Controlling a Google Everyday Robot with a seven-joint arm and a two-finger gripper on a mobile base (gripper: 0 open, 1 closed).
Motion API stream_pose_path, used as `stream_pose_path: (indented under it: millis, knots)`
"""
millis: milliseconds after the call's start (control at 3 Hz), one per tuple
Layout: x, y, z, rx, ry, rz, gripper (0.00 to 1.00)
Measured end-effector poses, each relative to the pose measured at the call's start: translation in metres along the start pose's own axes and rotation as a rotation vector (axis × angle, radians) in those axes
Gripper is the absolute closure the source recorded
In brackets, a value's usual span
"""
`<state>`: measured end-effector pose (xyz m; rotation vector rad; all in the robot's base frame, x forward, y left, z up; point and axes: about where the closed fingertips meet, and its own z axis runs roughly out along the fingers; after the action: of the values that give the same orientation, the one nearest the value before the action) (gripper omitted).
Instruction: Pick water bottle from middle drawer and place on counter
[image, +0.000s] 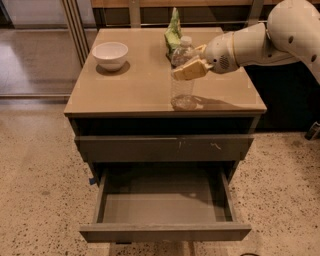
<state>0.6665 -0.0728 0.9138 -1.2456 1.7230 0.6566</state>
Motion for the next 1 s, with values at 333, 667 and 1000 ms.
stream_pose_path:
  millis: [333,667,1000]
  knots:
    - [0.0000,0.0000,0.0000,0.000,0.000,0.000,0.74]
    - [0.0000,0.0000,0.0001,0.000,0.000,0.000,0.52]
    - [0.0000,0.0000,0.0001,0.000,0.000,0.000,0.20]
